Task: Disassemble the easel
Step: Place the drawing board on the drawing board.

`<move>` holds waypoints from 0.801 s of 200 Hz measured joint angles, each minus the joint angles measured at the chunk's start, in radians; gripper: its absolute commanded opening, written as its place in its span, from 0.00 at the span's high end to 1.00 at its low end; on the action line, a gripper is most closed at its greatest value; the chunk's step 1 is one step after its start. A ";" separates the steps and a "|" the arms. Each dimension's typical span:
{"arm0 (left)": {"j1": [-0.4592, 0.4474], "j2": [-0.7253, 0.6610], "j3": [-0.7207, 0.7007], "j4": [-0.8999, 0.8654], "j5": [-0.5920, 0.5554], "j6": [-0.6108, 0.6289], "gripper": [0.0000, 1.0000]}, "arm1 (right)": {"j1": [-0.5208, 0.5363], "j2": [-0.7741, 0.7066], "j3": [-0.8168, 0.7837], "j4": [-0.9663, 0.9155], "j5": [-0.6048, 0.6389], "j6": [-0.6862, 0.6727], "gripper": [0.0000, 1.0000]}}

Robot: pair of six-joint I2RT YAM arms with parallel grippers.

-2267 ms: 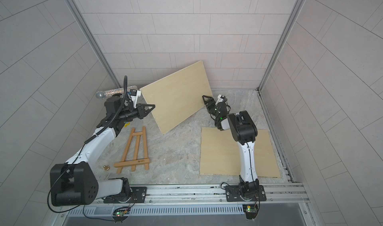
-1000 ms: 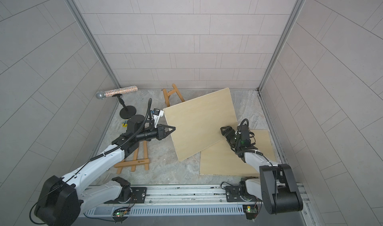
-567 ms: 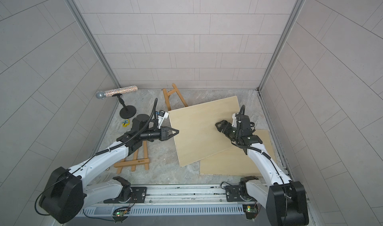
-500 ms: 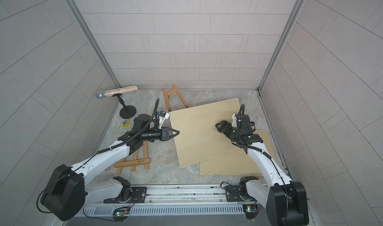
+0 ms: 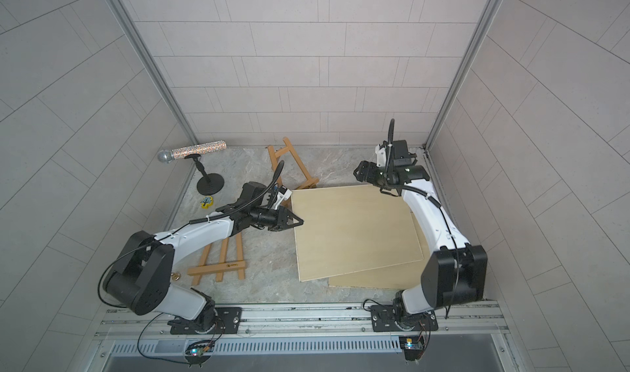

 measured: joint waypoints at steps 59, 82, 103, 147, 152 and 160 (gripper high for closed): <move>-0.001 0.036 0.014 -0.013 0.008 0.002 1.00 | 0.018 0.392 0.346 -0.167 0.034 -0.172 0.15; -0.007 0.056 0.031 -0.016 0.009 0.012 1.00 | 0.029 0.465 0.394 -0.236 0.042 -0.227 0.16; -0.016 0.072 0.039 -0.013 0.011 0.016 1.00 | 0.034 0.494 0.398 -0.293 0.047 -0.273 0.16; -0.022 0.100 0.066 -0.026 0.017 0.032 1.00 | 0.034 0.512 0.398 -0.373 0.051 -0.339 0.17; -0.022 0.104 0.070 -0.029 0.018 0.034 1.00 | 0.034 0.512 0.398 -0.381 0.051 -0.344 0.17; -0.022 0.111 0.077 -0.032 0.019 0.038 1.00 | 0.031 0.512 0.398 -0.389 0.051 -0.351 0.17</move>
